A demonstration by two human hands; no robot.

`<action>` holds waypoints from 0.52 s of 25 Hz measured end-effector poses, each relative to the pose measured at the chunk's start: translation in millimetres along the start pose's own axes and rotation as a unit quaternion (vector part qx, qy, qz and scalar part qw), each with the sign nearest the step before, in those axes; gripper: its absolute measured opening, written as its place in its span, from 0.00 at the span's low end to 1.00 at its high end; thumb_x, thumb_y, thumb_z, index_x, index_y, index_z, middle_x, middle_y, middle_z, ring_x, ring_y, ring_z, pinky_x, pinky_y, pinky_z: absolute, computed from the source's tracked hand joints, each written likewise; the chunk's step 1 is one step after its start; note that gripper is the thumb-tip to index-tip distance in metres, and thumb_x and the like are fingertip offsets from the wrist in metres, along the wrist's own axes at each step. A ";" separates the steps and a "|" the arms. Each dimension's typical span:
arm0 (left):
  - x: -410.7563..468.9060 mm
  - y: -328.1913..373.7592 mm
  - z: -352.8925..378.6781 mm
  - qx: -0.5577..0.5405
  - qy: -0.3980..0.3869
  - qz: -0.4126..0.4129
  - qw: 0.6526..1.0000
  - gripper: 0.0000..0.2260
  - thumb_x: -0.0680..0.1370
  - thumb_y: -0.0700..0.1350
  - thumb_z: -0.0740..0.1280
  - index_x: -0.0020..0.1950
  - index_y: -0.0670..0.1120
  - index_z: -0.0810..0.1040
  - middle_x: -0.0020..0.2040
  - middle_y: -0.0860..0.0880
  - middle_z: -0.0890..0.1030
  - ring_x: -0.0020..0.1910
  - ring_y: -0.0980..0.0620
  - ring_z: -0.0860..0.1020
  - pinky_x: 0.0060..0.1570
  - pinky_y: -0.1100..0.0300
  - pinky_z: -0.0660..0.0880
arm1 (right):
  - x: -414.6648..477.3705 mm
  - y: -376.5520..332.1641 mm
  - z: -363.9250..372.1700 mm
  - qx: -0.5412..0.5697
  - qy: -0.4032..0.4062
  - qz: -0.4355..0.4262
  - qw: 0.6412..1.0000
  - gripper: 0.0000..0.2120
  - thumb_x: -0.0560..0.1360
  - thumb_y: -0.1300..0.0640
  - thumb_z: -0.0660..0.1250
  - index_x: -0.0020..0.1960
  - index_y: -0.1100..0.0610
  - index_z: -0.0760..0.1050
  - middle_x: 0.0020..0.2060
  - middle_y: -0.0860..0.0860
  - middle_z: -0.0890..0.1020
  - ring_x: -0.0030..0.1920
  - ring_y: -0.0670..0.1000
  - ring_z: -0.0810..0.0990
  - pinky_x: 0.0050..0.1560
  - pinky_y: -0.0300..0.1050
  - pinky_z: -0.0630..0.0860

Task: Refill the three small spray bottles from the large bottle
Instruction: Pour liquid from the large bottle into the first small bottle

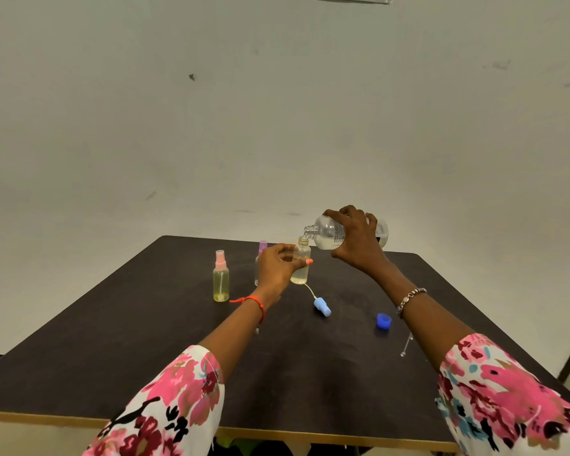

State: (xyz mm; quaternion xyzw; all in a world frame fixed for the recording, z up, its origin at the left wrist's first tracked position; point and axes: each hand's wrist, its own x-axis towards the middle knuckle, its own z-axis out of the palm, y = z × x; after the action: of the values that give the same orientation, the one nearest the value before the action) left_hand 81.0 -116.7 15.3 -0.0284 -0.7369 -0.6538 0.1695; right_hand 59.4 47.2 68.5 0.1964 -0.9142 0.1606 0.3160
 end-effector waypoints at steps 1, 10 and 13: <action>-0.1 0.1 -0.1 -0.001 0.000 -0.001 1.000 0.23 0.66 0.41 0.76 0.58 0.40 0.75 0.54 0.43 0.81 0.48 0.52 0.78 0.51 0.54 0.78 | -0.1 -0.1 0.0 0.000 -0.002 0.000 1.000 0.33 0.62 0.61 0.73 0.65 0.52 0.69 0.57 0.56 0.72 0.60 0.56 0.69 0.67 0.56 0.53; -4.5 2.0 -0.5 -0.014 -0.008 0.002 1.000 0.20 0.66 0.40 0.75 0.55 0.39 0.76 0.51 0.43 0.82 0.41 0.57 0.78 0.38 0.66 0.75 | -2.5 -0.8 -0.7 0.003 -0.003 0.000 1.000 0.33 0.62 0.62 0.72 0.65 0.52 0.69 0.57 0.56 0.72 0.60 0.56 0.69 0.67 0.56 0.53; -4.7 1.2 -0.3 -0.019 -0.008 -0.001 1.000 0.21 0.66 0.40 0.75 0.56 0.39 0.76 0.51 0.43 0.82 0.44 0.54 0.79 0.43 0.60 0.77 | -2.6 -0.5 -1.1 0.002 -0.002 0.000 1.000 0.33 0.62 0.61 0.72 0.65 0.52 0.69 0.57 0.56 0.72 0.60 0.56 0.69 0.67 0.55 0.53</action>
State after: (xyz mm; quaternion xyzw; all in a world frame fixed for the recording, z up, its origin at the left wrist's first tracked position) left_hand 85.9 -116.0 15.2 -0.0356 -0.7260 -0.6673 0.1624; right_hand 62.1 47.9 67.7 0.1973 -0.9145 0.1618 0.3138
